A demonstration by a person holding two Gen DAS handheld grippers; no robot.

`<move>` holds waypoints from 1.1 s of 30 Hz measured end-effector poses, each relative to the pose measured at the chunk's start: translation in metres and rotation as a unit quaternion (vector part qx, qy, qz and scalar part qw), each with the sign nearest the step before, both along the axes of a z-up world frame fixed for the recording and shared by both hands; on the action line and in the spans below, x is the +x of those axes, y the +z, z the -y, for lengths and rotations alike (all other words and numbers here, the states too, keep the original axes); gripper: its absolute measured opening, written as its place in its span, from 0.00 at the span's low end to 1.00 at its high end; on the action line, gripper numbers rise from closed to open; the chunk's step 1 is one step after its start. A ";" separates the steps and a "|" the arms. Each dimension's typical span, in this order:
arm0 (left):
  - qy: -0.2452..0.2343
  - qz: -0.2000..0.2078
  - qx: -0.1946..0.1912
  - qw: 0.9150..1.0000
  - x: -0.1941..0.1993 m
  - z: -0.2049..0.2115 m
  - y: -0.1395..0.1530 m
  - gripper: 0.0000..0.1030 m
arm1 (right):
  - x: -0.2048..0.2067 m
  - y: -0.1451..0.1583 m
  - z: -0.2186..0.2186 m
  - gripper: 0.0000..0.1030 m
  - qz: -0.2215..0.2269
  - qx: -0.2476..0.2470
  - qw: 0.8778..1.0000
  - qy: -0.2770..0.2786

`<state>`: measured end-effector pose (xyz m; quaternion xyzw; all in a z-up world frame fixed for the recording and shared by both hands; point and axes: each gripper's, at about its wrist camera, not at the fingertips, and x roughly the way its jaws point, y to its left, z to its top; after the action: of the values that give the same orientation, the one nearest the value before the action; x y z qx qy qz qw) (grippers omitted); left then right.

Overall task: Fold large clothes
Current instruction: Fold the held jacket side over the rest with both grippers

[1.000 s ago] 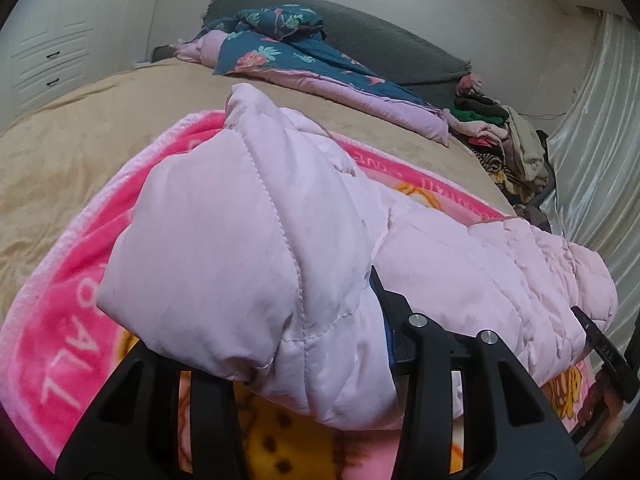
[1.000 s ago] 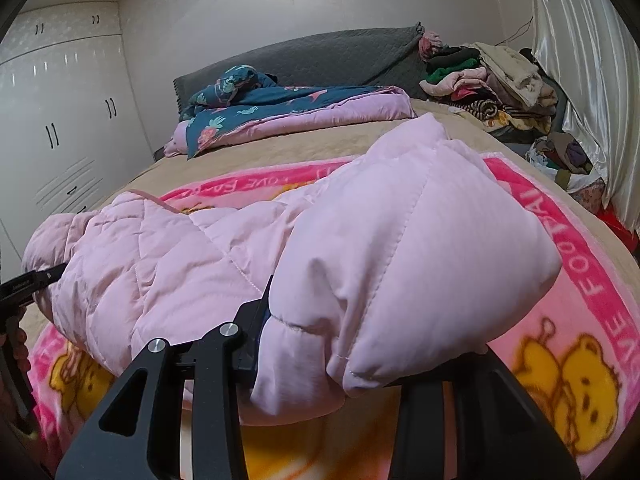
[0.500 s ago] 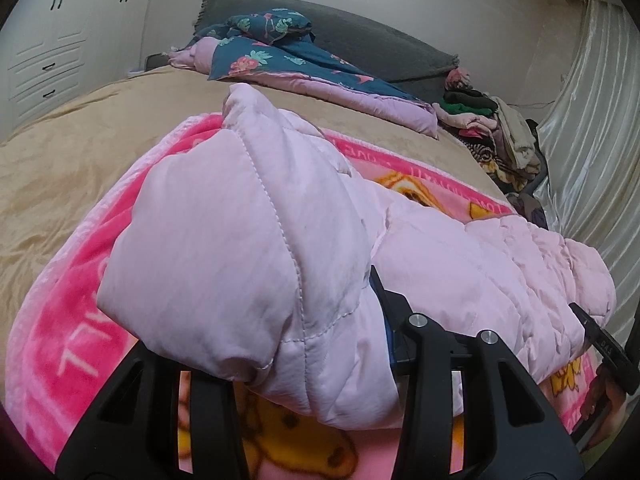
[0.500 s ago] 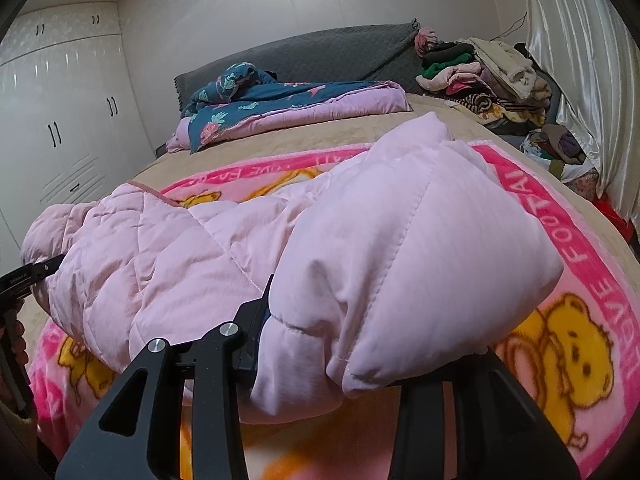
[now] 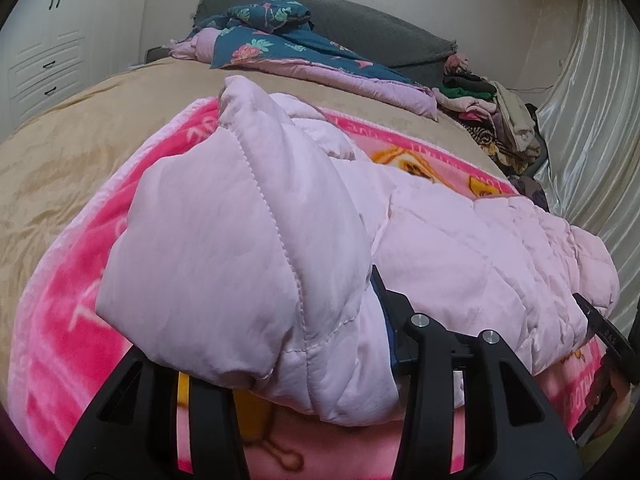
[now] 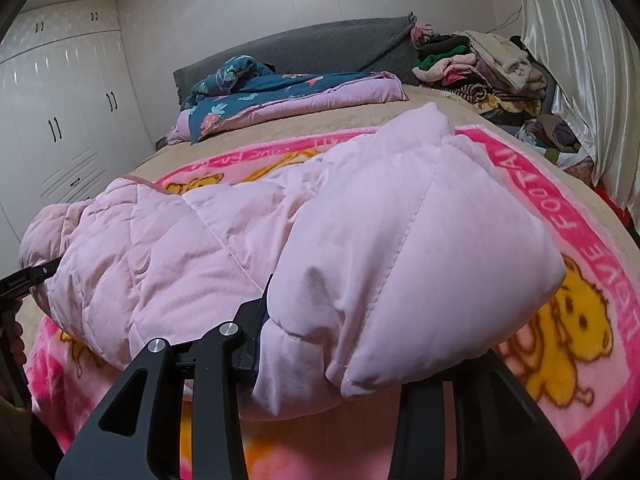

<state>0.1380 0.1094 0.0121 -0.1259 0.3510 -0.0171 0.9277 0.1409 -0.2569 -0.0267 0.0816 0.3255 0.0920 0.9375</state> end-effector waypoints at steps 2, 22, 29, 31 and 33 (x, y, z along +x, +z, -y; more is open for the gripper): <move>-0.001 -0.002 -0.001 1.000 -0.004 -0.002 -0.002 0.35 | -0.006 -0.001 -0.001 0.35 -0.001 0.000 1.000 0.001; 0.005 -0.033 -0.005 0.999 -0.028 -0.012 -0.027 0.41 | -0.033 -0.020 0.005 0.40 -0.026 0.015 1.000 0.002; 0.009 -0.043 0.003 0.999 -0.028 -0.008 -0.031 0.46 | -0.031 -0.032 0.016 0.52 -0.052 0.050 0.997 -0.007; 0.010 -0.046 0.005 0.999 -0.028 -0.008 -0.033 0.48 | -0.031 -0.036 0.020 0.54 -0.058 0.062 0.996 -0.009; 0.012 -0.049 0.009 0.999 -0.028 -0.008 -0.035 0.50 | -0.031 -0.039 0.022 0.58 -0.063 0.071 0.995 -0.009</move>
<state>0.1096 0.1171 -0.0226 -0.1224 0.3947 0.0035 0.9106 0.1095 -0.2791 -0.0652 0.1561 0.3756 0.1009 0.9079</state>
